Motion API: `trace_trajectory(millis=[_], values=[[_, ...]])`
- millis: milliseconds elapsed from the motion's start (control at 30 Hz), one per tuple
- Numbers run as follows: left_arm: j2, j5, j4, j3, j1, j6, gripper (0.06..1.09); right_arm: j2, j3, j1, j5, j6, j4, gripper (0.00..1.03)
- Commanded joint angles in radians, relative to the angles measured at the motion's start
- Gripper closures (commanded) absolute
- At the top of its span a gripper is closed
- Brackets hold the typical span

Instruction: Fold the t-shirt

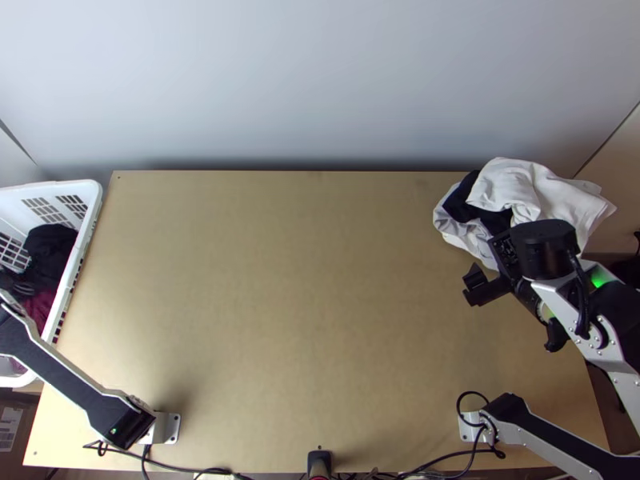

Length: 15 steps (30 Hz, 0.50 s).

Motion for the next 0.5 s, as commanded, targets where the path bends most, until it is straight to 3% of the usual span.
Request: trace_trajectory(millis=[0, 267, 467], values=[[-0.219, 0.091, -0.066, 0.003, 0.007, -0.033, 1.05, 0.001, -0.001, 0.0, -0.024, 0.0, 0.002, 0.06], [-0.553, 0.123, -0.095, 0.004, 0.008, -0.079, 1.05, -0.007, 0.027, -0.002, -0.053, 0.0, -0.001, 0.06], [-0.811, 0.198, 0.045, 0.007, 0.021, -0.142, 1.05, -0.035, 0.025, -0.002, -0.069, 0.0, -0.003, 0.06]])
